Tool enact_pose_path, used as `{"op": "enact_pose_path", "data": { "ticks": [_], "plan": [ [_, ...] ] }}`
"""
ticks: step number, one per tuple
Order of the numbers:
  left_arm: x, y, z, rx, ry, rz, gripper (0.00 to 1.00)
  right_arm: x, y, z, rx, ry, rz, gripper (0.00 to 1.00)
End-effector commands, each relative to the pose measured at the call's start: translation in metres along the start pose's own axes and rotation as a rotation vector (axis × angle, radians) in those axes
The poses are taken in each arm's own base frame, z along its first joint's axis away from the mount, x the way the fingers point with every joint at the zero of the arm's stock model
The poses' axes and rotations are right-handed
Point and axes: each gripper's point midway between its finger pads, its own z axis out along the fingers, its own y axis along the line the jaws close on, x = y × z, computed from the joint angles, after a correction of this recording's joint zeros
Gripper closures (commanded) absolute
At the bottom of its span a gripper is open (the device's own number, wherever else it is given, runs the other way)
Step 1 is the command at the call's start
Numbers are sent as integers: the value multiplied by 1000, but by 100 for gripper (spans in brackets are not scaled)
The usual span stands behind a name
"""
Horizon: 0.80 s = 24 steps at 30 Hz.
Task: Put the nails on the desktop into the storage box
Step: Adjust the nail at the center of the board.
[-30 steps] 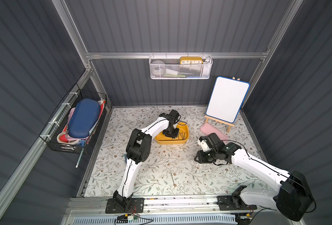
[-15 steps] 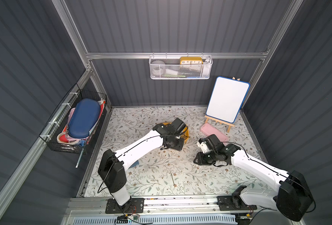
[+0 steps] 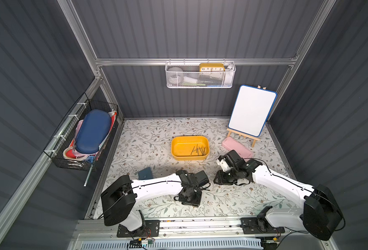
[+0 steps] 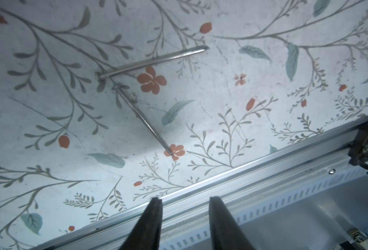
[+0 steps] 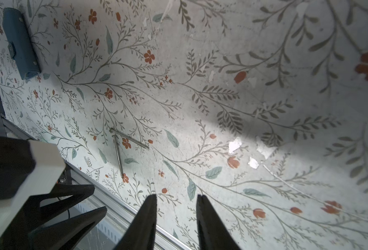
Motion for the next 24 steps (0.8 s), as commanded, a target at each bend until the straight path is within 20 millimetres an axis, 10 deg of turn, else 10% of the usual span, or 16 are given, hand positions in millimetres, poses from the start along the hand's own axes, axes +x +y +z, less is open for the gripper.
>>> {"op": "enact_pose_path", "data": {
  "ticks": [1, 24],
  "plan": [
    [-5, -2, 7, 12, -11, -49, 59, -2, 9, 1, -18, 3, -21, 65],
    [1, 19, 63, -113, 74, -74, 63, 0, 4, 9, -6, 5, -16, 65]
  ]
}}
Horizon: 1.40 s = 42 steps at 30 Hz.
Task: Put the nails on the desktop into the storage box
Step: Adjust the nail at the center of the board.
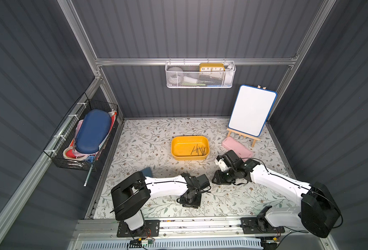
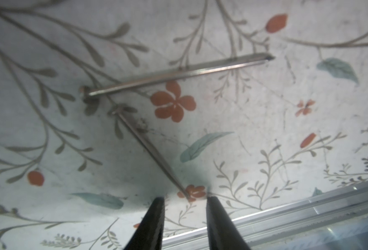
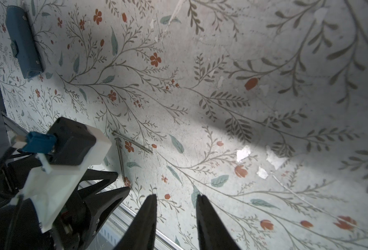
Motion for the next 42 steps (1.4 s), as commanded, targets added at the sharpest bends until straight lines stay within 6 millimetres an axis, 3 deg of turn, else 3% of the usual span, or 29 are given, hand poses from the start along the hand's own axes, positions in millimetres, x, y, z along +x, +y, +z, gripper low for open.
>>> {"op": "enact_pose_path", "data": {
  "ticks": [1, 7, 11, 14, 20, 26, 30, 37, 42],
  "plan": [
    [0, 8, 25, -58, 32, -29, 63, 3, -1, 3, 6, 10, 4, 65],
    [-15, -9, 29, -43, 19, -1, 62, 4, -3, 4, 10, 12, 4, 65],
    [-14, -7, 38, -64, 51, -4, 61, 6, -6, 4, 20, 12, 2, 65],
    [-27, -12, 37, -79, 30, 20, 61, 8, -8, 4, 28, 14, 9, 65],
    [-59, -13, 40, -114, 0, 56, 61, 11, -20, -4, 84, -11, 42, 65],
    [-96, 6, 36, -103, -54, 21, 62, 9, -37, -32, 157, -90, 69, 64],
    [-128, 6, 34, -83, -108, 33, 62, 9, -46, -45, 174, -125, 93, 64],
    [-177, -1, 32, -51, -183, 41, 62, 16, -50, -46, 175, -114, 116, 64],
    [-191, 13, 30, -67, -198, 24, 63, 19, -51, -47, 172, -123, 123, 64]
  ]
}}
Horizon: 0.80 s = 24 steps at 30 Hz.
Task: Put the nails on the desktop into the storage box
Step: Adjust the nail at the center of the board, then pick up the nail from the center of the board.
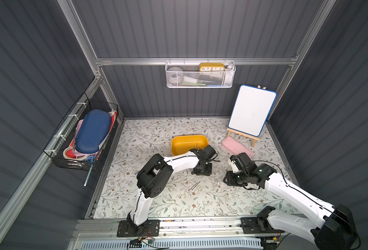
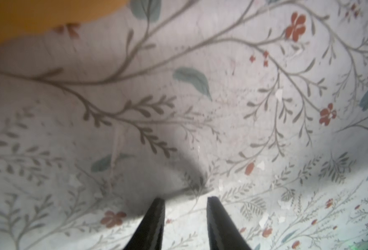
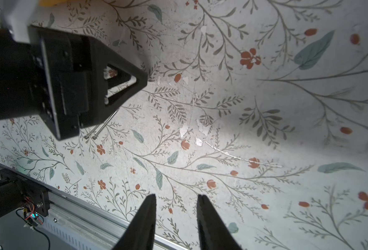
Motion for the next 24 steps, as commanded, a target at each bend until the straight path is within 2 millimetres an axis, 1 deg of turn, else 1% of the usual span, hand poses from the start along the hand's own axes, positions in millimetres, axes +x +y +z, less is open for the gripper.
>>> {"op": "enact_pose_path", "data": {
  "ticks": [1, 3, 5, 7, 9, 10, 12, 14, 17, 20, 24],
  "plan": [
    [26, 57, 36, -164, 101, 1, 63, 6, -9, -2, 26, 5, 23, 64],
    [24, 55, 29, -153, 86, 1, 63, 7, -9, -3, 25, -1, 22, 64],
    [19, 52, 17, -151, 57, -5, 63, 6, -9, -2, 24, -2, 24, 64],
    [13, 44, 0, -120, 23, -1, 63, 7, -9, -1, 22, 2, 28, 64],
    [15, 30, -25, -72, -3, 11, 63, 7, -8, 0, 19, 8, 32, 64],
    [20, 26, -35, -60, -6, 21, 62, 7, -8, 1, 19, 7, 33, 64],
    [45, 33, -45, -76, 23, 5, 61, 7, -7, 1, 16, 7, 32, 64],
    [73, 48, -51, -104, 68, -21, 61, 6, -6, 3, 9, 7, 28, 64],
    [109, 68, -55, -130, 120, -57, 62, 5, -4, 8, -1, 15, 30, 64],
    [125, 74, -60, -119, 127, -62, 63, 4, 0, 11, -13, 29, 26, 64],
    [130, 79, -59, -130, 129, -68, 63, 2, 3, 13, -24, 33, 21, 64]
  ]
}}
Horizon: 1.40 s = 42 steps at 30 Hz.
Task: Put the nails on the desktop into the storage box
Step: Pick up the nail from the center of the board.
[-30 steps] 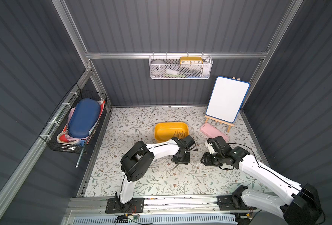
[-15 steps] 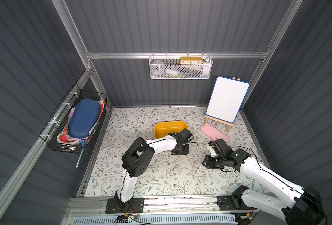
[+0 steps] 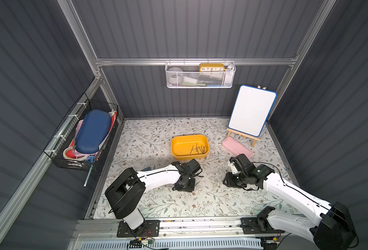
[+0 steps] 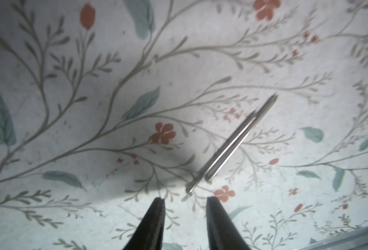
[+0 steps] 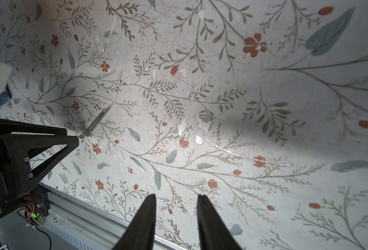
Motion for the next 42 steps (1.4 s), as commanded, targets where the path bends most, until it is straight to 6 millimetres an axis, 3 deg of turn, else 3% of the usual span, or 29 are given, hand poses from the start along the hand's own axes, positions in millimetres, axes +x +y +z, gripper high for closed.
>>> {"op": "enact_pose_path", "data": {
  "ticks": [1, 19, 30, 37, 42],
  "plan": [
    [3, 1, -2, 5, 3, -30, 63, -2, 3, 1, -19, 0, -1, 64],
    [-4, -1, 30, -11, 21, 56, 66, 1, 3, 6, -32, 7, 0, 64],
    [11, 4, 48, -6, 88, 83, 91, 1, 3, 8, -34, 7, 2, 64],
    [14, 2, 42, 5, 98, 85, 100, 0, 4, 8, -37, 4, -2, 64],
    [4, -13, 16, 19, 80, 97, 100, -1, 4, 5, -33, -2, -7, 64]
  ]
}}
